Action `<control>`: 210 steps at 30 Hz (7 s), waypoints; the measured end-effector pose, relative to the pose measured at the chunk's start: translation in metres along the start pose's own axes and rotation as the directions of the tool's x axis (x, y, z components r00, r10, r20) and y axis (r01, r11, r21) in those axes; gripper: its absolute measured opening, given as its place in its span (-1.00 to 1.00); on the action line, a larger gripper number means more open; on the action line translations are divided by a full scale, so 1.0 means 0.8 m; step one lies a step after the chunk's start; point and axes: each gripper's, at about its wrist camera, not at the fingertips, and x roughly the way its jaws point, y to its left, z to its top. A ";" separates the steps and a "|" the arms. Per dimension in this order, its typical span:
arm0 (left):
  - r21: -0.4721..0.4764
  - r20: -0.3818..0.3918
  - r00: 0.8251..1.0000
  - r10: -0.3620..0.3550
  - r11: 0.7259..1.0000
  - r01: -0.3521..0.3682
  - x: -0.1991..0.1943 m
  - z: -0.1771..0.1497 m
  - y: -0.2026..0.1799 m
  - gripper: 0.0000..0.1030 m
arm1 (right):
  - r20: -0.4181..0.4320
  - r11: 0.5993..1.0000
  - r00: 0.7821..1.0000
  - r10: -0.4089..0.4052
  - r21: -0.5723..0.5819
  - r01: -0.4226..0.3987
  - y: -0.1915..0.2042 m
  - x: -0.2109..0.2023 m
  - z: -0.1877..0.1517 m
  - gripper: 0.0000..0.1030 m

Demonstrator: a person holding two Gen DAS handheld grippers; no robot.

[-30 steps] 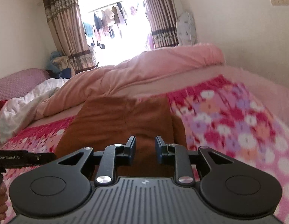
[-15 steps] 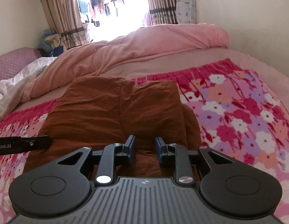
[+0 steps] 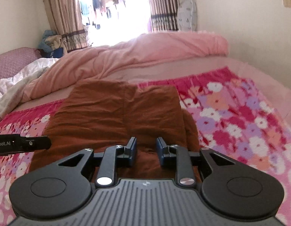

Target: Fold large clothes

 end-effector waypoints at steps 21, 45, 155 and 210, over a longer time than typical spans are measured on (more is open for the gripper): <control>0.029 -0.073 0.997 -0.013 0.999 0.015 -0.012 -0.084 -0.001 0.27 | -0.010 0.998 0.998 -0.056 -0.035 0.055 0.002 -0.051 -0.063 -0.21; 0.048 -0.087 0.996 -0.005 0.999 0.009 -0.039 -0.111 -0.009 0.24 | 0.038 0.996 0.996 -0.081 -0.040 0.082 0.000 -0.076 -0.086 -0.21; -0.133 0.098 0.993 -0.069 0.988 0.082 -0.083 0.034 0.249 0.74 | 0.034 0.862 0.894 0.448 0.248 -0.441 0.058 0.047 0.024 0.02; 0.065 0.036 0.986 0.162 0.984 -0.164 0.017 0.004 0.166 0.81 | -0.044 0.989 0.995 0.094 -0.111 -0.098 0.212 0.077 -0.026 -0.27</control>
